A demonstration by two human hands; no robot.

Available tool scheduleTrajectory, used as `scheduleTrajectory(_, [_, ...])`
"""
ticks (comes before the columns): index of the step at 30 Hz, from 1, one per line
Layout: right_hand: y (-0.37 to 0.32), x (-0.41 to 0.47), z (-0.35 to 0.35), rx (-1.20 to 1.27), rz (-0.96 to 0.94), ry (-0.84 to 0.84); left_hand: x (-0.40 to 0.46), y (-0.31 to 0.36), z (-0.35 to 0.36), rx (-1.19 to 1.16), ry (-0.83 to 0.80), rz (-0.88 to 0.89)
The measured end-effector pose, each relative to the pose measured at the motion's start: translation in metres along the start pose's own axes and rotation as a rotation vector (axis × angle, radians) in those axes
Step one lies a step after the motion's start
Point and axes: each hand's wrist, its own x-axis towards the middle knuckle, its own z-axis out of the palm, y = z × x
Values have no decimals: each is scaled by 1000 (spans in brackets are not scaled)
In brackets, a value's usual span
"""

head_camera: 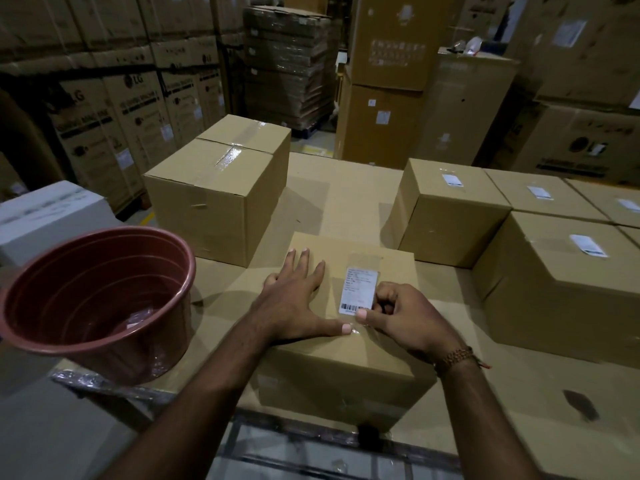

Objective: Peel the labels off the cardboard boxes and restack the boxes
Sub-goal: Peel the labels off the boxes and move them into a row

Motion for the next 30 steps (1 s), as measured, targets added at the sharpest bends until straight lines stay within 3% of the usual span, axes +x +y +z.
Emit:
scheduleTrajectory(10, [-7,-8,3,30,-31,-8,1,-7,-1,-12,-51,54])
scheduleTrajectory(17, [-3,-12,15,-54,-59,135,4,-10,-2,-1,-80,72])
scheduleTrajectory(30, [-7,-9,14,59,7,92,7,-16,2,-58,-46,91])
